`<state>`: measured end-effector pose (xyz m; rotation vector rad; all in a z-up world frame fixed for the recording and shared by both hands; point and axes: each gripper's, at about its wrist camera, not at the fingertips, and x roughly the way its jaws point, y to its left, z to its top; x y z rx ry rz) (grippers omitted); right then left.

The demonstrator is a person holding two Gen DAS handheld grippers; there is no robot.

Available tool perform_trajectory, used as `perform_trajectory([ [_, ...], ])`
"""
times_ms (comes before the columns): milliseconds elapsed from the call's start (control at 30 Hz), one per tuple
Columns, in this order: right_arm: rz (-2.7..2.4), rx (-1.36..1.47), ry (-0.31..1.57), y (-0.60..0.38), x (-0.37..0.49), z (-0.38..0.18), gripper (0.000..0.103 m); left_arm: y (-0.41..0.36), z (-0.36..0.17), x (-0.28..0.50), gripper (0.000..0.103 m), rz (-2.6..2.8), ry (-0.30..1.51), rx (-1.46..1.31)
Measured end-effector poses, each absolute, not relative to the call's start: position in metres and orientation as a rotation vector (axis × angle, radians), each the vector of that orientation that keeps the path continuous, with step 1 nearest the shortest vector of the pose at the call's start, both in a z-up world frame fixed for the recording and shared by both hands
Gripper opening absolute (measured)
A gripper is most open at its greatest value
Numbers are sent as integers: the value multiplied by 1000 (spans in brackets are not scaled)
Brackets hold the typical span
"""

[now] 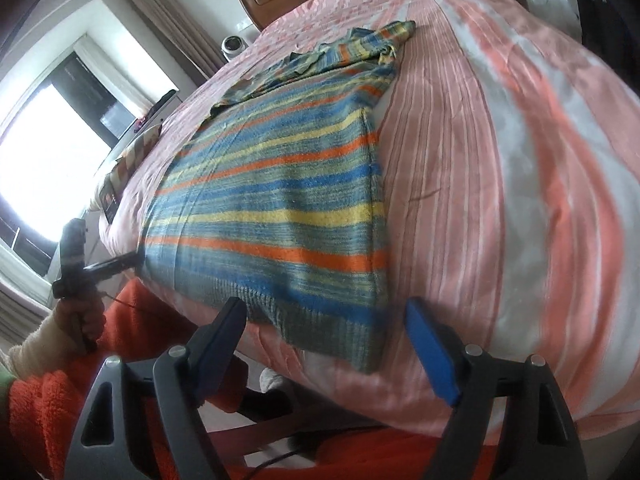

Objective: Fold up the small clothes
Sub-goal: 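Move both grippers to the ribbed hem of the narrowed sweater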

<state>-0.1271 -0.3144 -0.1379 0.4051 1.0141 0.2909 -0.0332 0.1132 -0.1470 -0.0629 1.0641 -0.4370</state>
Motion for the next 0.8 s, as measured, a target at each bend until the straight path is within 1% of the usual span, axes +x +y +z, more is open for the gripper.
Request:
perform_trajectory([
  [67, 290, 420, 1030, -314, -123, -143, 76, 107, -149, -33, 56, -436, 1079, -29],
  [100, 288, 423, 1039, -313, -121, -145, 76, 105, -149, -32, 57, -433, 1082, -15],
  [133, 289, 419, 1046, -312, -119, -145, 75, 103, -149, -32, 61, -432, 1082, -6],
  [200, 289, 406, 1056, -309, -118, -143, 75, 101, -148, -33, 62, -429, 1080, -1],
  [233, 283, 394, 1059, -308, -118, -141, 76, 101, -146, -34, 64, -426, 1077, -6],
  [267, 271, 376, 1057, -306, -119, -139, 76, 102, -145, -35, 69, -429, 1073, -15],
  [300, 247, 338, 1049, -303, -120, -135, 76, 103, -143, -36, 72, -432, 1067, -27],
  [333, 216, 290, 1033, -298, -122, -129, 76, 104, -139, -37, 76, -429, 1057, -41],
  [367, 195, 261, 1011, -296, -124, -124, 76, 104, -134, -38, 78, -427, 1045, -50],
  [533, 95, 94, 774, -271, -145, -80, 81, 102, -96, -36, 80, -404, 921, -34],
  [600, 87, 42, 707, -260, -153, -66, 83, 103, -81, -37, 87, -404, 872, -52],
  [633, 90, 6, 673, -254, -159, -59, 87, 104, -74, -38, 92, -406, 841, -61],
  [667, 91, -20, 652, -249, -161, -55, 90, 104, -69, -40, 95, -405, 812, -62],
  [733, 99, -77, 625, -237, -165, -51, 92, 102, -66, -42, 95, -394, 778, -51],
  [800, 113, -93, 631, -231, -164, -56, 92, 101, -71, -41, 95, -386, 788, -37],
])
